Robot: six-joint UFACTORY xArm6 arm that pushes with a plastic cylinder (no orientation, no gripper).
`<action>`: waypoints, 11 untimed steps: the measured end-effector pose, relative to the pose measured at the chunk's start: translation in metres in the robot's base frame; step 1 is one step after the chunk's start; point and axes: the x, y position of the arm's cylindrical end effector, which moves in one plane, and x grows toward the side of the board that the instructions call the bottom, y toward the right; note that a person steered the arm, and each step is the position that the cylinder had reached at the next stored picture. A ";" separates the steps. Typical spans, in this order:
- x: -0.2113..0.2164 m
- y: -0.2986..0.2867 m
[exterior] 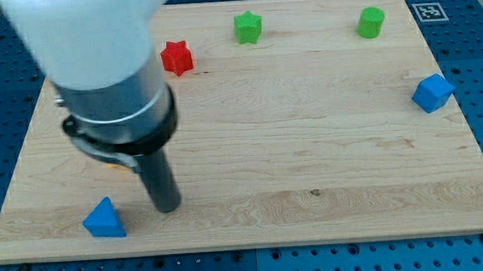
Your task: Push the yellow heart to the bottom center of the board
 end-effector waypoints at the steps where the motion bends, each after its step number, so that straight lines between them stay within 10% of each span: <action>1: 0.000 0.008; 4: -0.069 0.105; 11: -0.096 -0.087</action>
